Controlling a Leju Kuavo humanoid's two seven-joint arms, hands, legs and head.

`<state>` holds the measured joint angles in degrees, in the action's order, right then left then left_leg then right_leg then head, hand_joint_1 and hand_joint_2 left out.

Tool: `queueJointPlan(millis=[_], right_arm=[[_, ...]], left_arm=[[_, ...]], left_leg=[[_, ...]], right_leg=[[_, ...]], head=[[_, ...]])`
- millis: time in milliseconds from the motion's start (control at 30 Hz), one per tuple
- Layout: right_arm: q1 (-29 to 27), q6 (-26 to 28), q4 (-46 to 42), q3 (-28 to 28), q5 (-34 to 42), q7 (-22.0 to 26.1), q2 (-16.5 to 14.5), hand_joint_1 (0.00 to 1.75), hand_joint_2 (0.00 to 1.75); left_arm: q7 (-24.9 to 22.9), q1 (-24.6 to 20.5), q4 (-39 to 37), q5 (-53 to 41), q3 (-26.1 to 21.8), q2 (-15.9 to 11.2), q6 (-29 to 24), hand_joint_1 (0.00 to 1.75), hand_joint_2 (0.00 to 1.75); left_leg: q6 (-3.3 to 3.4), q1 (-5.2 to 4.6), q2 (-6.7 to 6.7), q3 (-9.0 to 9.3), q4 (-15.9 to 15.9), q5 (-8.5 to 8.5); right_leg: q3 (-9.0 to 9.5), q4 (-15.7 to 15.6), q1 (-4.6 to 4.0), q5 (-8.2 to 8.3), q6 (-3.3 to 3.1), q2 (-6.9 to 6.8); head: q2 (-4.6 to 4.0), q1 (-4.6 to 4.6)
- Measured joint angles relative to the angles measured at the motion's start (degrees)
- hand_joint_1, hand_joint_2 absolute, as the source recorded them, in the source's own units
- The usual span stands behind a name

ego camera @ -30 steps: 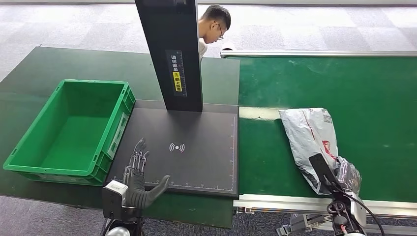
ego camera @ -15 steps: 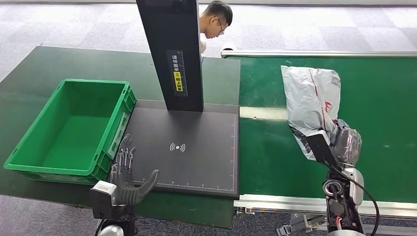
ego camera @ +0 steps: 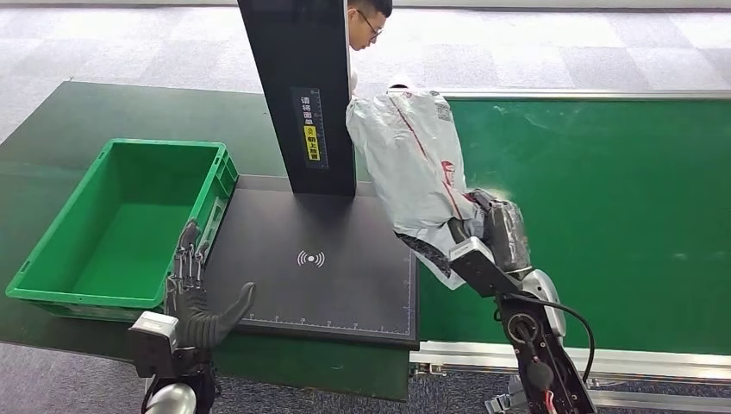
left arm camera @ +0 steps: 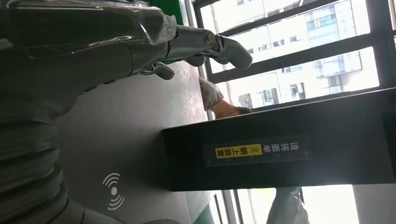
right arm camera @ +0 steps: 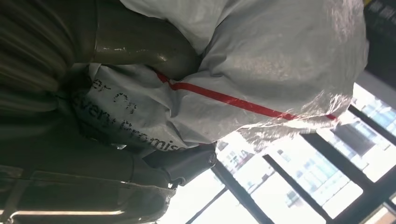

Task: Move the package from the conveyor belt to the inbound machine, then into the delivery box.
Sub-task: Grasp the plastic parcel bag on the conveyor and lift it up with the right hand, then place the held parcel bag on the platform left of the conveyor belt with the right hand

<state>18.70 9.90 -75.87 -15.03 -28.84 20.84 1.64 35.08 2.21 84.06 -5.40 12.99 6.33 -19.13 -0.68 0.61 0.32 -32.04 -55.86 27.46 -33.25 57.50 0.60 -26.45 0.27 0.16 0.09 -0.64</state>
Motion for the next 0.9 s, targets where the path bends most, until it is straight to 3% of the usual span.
queueJointPlan(millis=[433, 467, 600, 900], right_arm=[[0.89, -5.14, 13.86, -9.47, 7.03, 0.25, -3.58, 1.75, 1.75], [0.88, -5.7, 14.92, -9.89, 7.59, 0.29, -3.67, 1.68, 1.75], [0.89, -7.91, 18.68, -11.47, 9.35, 0.31, -4.03, 0.0, 1.75], [-0.02, -7.79, 19.29, -12.64, 12.98, 3.66, -4.51, 0.0, 1.75]], left_arm=[[-1.45, -0.02, 1.29, -0.21, -0.6, 0.36, -1.0, 0.0, 1.75], [-1.58, -0.01, 1.31, -0.3, -0.6, 0.43, -1.0, 0.0, 1.75], [-1.98, 0.04, 1.31, -0.63, -0.54, 0.65, -0.78, 0.0, 1.75], [-2.97, 0.76, 1.31, -0.96, -0.23, 1.51, 0.15, 0.0, 1.75]], left_leg=[[0.0, 0.0, -0.02, -0.01, 0.0, 0.01], [0.0, 0.0, -0.02, -0.01, 0.0, 0.01], [0.0, 0.0, -0.02, 0.0, 0.0, 0.01], [0.0, 0.0, -0.02, 0.0, -0.01, 0.01]], right_leg=[[-0.01, 0.0, 0.0, -0.01, 0.0, -0.01], [-0.01, 0.0, 0.0, -0.01, 0.0, -0.01], [-0.01, 0.0, 0.0, -0.01, 0.0, -0.01], [-0.02, 0.0, 0.0, -0.01, 0.0, -0.01]], head=[[0.0, 0.01], [0.0, 0.0], [0.0, -0.01], [0.0, -0.01]])
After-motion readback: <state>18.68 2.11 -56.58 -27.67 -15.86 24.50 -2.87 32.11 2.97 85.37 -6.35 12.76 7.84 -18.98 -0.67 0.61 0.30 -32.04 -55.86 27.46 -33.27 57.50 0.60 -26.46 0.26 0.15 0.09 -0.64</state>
